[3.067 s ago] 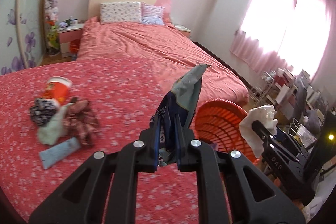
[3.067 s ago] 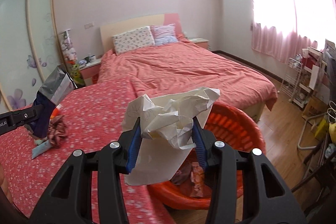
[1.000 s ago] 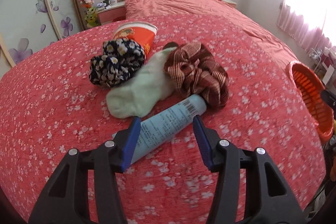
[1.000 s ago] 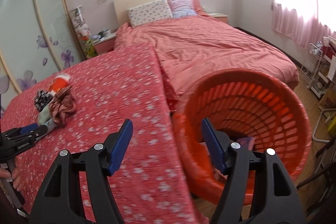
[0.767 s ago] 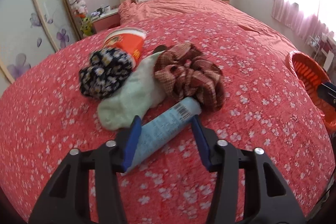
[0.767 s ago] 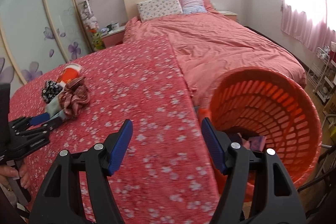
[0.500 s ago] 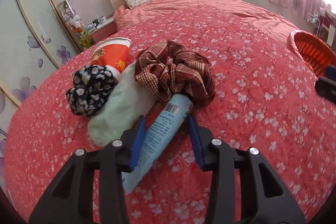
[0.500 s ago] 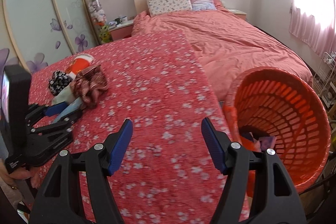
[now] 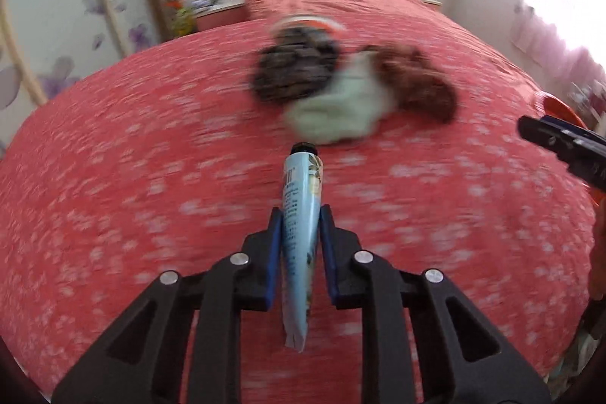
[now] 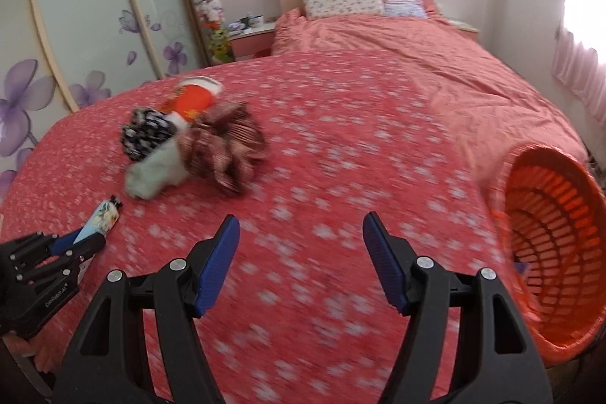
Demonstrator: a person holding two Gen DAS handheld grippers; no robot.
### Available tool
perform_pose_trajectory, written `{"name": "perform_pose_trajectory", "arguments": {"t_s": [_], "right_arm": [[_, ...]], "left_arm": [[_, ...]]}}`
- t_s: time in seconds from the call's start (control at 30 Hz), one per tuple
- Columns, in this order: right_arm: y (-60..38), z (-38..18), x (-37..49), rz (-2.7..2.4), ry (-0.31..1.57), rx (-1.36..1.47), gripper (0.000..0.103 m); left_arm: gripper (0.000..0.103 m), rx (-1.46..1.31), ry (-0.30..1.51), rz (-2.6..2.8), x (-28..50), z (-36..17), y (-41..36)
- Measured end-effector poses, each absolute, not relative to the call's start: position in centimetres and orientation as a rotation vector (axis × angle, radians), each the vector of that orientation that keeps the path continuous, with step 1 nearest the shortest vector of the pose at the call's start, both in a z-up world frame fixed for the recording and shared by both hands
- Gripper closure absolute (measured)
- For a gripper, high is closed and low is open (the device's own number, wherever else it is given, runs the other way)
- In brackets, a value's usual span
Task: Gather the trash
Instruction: 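Grasp the blue tube with the left tool while the right tool grasps the brown scrunchie, then carry the blue tube and brown scrunchie over the orange basket and release both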
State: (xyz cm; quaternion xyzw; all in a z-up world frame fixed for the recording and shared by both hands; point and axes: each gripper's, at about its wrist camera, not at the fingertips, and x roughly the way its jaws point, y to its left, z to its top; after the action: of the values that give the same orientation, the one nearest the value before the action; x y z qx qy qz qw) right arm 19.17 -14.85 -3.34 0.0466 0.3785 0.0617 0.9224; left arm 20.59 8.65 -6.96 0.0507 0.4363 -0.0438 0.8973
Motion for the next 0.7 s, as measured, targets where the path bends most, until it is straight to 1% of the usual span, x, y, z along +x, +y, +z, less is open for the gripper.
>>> {"name": "perform_pose_trajectory", "arguments": {"t_s": [0.13,0.2,0.23,0.3,0.33,0.37,0.4,0.43,0.47,0.7], "right_arm": [[-11.8,-3.2,22.3,0.181,0.795,0.117,0.036],[-10.7,-3.6,23.6,0.187,0.814,0.12,0.037],[-10.3,-3.8,24.0,0.188,0.822,0.119,0.04],[-9.4,-4.5,25.2,0.178,0.85,0.106,0.055],[-9.1,-5.0,25.8,0.182,0.869,0.103,0.07],[-9.0,-5.2,25.8,0.179,0.874,0.104,0.082],[-9.2,-5.3,25.5,0.178,0.871,0.107,0.084],[-9.6,-5.3,25.0,0.182,0.857,0.115,0.088],[-10.0,-5.2,24.5,0.182,0.852,0.121,0.09],[-14.5,-4.8,19.7,0.14,0.836,0.126,0.091]], "left_arm": [[0.082,-0.001,0.932,-0.025,22.0,-7.2,12.4],[0.082,-0.033,0.93,-0.023,22.6,-7.1,13.1],[0.082,-0.045,0.93,-0.026,22.7,-7.0,13.4],[0.082,-0.058,0.929,-0.029,22.9,-7.0,13.7],[0.082,-0.057,0.929,-0.029,23.1,-6.9,13.8],[0.082,-0.056,0.929,-0.03,23.2,-6.9,13.7],[0.082,-0.055,0.928,-0.031,23.3,-6.9,13.8],[0.082,-0.055,0.928,-0.034,23.5,-6.9,13.7],[0.082,-0.054,0.927,-0.036,23.6,-6.9,13.6],[0.082,-0.053,0.922,-0.074,24.0,-7.1,12.4]]}}
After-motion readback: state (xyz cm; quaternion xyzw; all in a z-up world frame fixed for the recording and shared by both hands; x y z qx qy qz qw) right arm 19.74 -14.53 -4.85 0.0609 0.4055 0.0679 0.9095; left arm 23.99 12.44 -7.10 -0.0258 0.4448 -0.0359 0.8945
